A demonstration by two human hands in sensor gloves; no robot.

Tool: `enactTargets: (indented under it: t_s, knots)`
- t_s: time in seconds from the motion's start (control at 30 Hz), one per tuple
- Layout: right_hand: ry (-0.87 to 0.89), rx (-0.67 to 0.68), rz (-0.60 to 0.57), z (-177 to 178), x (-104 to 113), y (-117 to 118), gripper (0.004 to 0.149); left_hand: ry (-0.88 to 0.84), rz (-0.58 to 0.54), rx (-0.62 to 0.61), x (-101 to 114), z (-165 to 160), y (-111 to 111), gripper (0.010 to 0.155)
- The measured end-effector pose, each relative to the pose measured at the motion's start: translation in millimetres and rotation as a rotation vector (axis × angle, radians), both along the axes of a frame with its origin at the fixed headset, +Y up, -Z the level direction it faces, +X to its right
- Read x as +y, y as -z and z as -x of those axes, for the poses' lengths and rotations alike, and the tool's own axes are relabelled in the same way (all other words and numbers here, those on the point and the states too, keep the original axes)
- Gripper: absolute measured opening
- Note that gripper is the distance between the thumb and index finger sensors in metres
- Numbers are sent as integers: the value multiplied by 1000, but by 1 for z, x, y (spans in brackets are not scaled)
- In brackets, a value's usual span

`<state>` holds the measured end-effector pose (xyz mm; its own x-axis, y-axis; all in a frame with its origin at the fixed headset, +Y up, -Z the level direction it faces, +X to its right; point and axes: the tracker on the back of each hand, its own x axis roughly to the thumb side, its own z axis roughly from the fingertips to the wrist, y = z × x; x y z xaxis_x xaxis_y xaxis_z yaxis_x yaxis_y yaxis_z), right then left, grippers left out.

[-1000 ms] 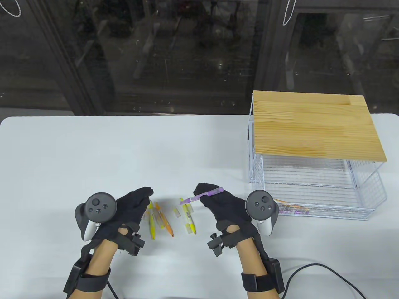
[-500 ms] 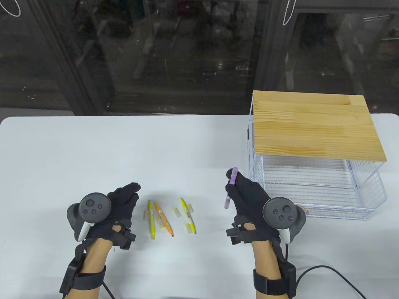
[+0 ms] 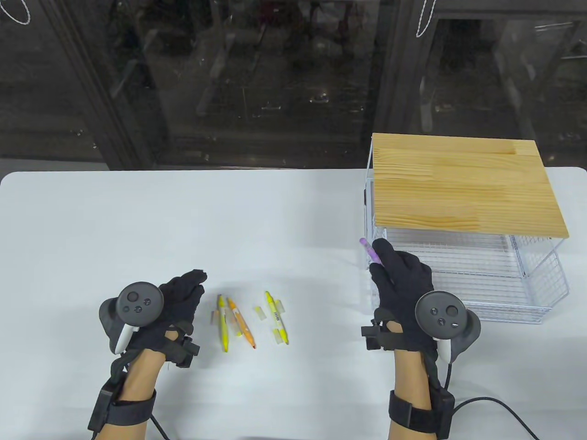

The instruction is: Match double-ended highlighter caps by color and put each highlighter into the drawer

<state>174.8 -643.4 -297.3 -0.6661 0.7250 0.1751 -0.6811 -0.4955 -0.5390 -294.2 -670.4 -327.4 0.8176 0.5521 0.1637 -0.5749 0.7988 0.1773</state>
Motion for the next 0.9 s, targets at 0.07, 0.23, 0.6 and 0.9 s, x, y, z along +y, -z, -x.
enactTargets:
  t_s: [0.07,0.23,0.6,0.9]
  knots:
    - [-7,-18,18,-4,-3,2,49,3,4,-1,0,0,0,50]
    - [-31,-91,76,-15,-12,6,47,1,16,-4,-1,0,0,50]
    - [-46,-226,189,-34,-30,12,45,-1,36,0,-1,1,1,50]
    - [-84,-312,301,-46,-44,15,45,0,54,2,-2,1,2,50]
